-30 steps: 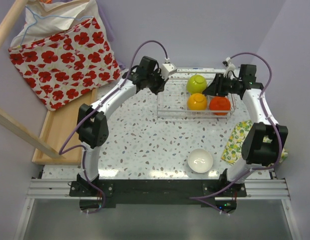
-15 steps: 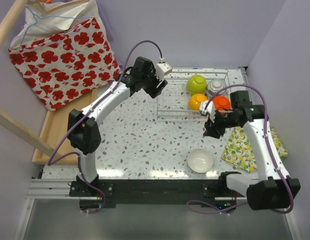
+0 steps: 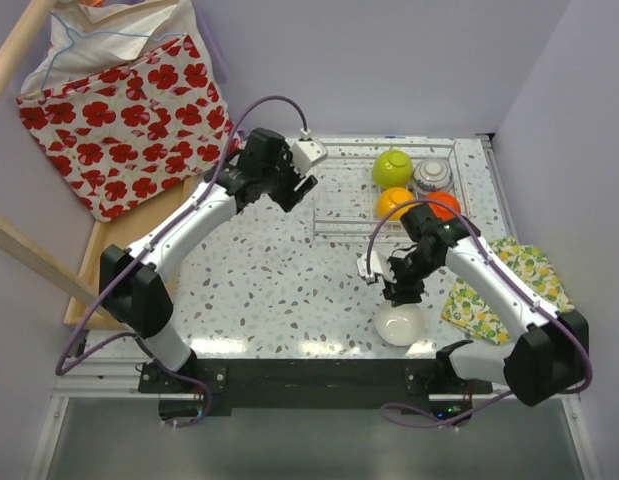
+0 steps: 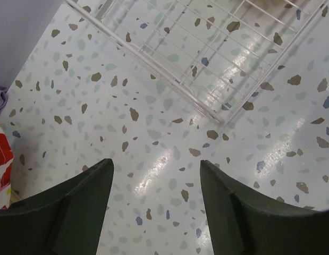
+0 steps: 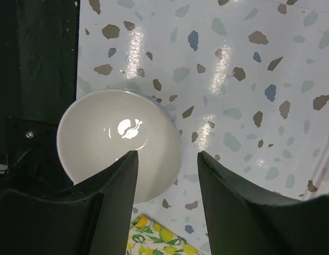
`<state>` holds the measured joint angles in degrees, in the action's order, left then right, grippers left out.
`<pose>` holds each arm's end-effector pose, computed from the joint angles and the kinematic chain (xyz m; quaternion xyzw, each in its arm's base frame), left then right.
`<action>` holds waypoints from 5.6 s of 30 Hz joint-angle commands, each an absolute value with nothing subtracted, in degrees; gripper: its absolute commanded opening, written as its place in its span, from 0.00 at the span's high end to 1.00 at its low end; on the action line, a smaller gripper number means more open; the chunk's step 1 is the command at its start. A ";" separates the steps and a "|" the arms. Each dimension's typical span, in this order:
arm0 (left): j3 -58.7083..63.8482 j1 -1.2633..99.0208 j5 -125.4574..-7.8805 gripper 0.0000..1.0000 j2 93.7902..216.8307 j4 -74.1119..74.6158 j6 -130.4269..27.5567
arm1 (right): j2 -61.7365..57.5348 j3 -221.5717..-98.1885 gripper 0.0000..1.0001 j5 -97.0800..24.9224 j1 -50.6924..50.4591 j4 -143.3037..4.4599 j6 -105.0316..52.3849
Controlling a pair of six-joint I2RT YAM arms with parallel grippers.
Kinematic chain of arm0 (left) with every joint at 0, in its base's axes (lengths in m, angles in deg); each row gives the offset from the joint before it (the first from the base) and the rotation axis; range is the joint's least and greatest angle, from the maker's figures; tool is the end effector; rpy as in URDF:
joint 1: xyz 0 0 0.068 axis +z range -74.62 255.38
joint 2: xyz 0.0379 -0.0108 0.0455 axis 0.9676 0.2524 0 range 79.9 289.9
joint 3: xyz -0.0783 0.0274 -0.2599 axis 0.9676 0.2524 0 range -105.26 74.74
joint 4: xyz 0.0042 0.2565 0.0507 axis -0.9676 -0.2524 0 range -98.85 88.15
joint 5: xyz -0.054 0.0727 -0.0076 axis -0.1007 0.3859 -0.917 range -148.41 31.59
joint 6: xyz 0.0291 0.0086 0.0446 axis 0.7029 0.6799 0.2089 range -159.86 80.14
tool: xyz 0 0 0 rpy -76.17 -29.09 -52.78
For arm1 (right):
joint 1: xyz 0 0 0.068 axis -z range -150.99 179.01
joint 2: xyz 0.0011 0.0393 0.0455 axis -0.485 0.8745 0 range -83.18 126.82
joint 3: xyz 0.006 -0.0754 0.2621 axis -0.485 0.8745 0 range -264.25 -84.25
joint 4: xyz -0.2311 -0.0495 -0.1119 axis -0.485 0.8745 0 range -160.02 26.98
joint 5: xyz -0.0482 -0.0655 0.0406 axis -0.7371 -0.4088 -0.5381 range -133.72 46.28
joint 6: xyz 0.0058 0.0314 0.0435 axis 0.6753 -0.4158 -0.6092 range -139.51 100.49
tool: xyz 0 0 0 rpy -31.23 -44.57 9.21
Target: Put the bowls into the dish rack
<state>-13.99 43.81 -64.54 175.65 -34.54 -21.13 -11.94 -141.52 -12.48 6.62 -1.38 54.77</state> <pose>0.3227 -0.2028 0.3359 0.4048 0.8086 -0.0956 0.4163 0.1787 0.0935 0.2589 -0.7295 0.6259 0.2145 0.1734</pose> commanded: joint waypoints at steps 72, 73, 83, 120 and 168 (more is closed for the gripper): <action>-5.33 52.70 -70.19 0.28 168.59 -32.53 -21.31 | -8.12 -136.81 0.62 -19.73 -7.46 -11.92 56.25; -5.42 52.70 -70.19 0.28 168.67 -32.53 -21.31 | -7.95 -136.20 0.62 -19.90 -7.64 -12.36 56.25; -5.94 52.70 -70.36 0.27 169.55 -32.44 -21.48 | -6.89 -134.08 0.71 -20.60 -9.75 -15.79 54.32; -21.94 50.16 -69.66 0.77 182.03 -32.61 -25.44 | 7.61 -160.91 1.00 21.75 18.99 -64.03 -42.60; -36.61 36.88 -68.16 1.00 202.33 -33.84 -19.20 | 26.16 -151.22 0.97 21.05 31.56 -91.30 -66.98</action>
<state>-33.46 37.45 -66.18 200.70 -34.50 -19.32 28.02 -149.04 20.59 30.59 -101.70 -76.00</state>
